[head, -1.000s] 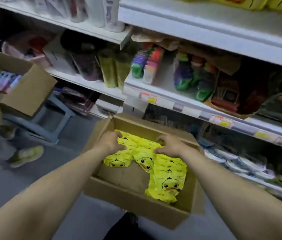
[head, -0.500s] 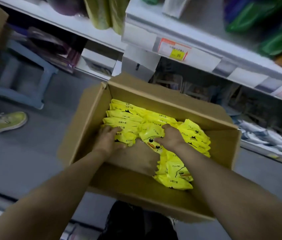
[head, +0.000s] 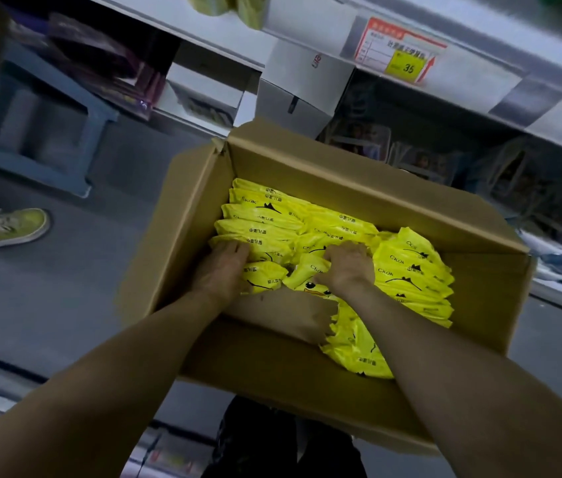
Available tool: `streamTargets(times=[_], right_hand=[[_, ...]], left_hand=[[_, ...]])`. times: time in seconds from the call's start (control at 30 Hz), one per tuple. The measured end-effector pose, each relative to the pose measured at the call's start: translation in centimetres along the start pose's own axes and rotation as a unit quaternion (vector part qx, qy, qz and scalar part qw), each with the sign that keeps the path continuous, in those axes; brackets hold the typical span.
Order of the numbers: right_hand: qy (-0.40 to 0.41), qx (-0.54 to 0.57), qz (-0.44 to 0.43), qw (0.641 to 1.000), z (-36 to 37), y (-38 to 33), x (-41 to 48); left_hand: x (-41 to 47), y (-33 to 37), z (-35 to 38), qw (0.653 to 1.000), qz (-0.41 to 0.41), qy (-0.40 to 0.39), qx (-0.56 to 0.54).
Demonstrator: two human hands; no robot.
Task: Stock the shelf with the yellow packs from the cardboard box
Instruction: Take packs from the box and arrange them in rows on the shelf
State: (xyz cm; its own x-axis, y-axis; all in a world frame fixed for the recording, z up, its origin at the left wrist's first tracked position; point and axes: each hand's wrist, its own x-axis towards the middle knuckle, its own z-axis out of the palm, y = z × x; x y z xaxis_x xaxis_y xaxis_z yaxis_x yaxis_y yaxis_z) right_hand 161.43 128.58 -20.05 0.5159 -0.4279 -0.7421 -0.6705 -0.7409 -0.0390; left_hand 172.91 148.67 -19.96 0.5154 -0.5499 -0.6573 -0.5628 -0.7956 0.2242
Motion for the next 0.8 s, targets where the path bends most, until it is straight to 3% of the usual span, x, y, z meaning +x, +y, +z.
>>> streamTargets(times=[0.07,0.17,0.27,0.37,0.5,0.6,0.73,0.8], right_hand=[[-0.011,0.042,-0.020,0.999,0.1,0.3,-0.3],[-0.004,0.212,-0.045,0.976,-0.5,1.1,-1.3],[0.001,0.417,-0.053,0.908,-2.5,1.6,-2.7],[-0.030,0.535,-0.058,0.842,-5.3,1.7,-5.1],[-0.084,0.568,-0.027,0.818,-7.7,2.5,-8.3],[-0.104,0.540,-0.049,0.834,-9.1,4.1,-10.7],[-0.038,0.526,-0.051,0.848,-10.7,7.2,-14.9],[-0.028,0.547,-0.041,0.836,-11.2,9.2,-17.3]], left_hand=[[-0.1,-0.1,0.0,0.999,-0.007,-0.023,-0.033],[-0.9,-0.4,0.5,0.979,-0.079,-0.058,-0.182],[-1.8,-0.1,0.0,0.955,-0.145,-0.054,-0.252],[-2.9,1.0,-1.8,0.946,-0.144,-0.035,-0.288],[-4.9,2.7,-4.1,0.910,-0.140,-0.045,-0.387],[-6.7,5.0,-6.0,0.875,-0.133,-0.050,-0.463],[-10.0,8.6,-8.1,0.886,-0.112,-0.006,-0.450],[-12.1,10.9,-8.8,0.891,-0.096,0.028,-0.443]])
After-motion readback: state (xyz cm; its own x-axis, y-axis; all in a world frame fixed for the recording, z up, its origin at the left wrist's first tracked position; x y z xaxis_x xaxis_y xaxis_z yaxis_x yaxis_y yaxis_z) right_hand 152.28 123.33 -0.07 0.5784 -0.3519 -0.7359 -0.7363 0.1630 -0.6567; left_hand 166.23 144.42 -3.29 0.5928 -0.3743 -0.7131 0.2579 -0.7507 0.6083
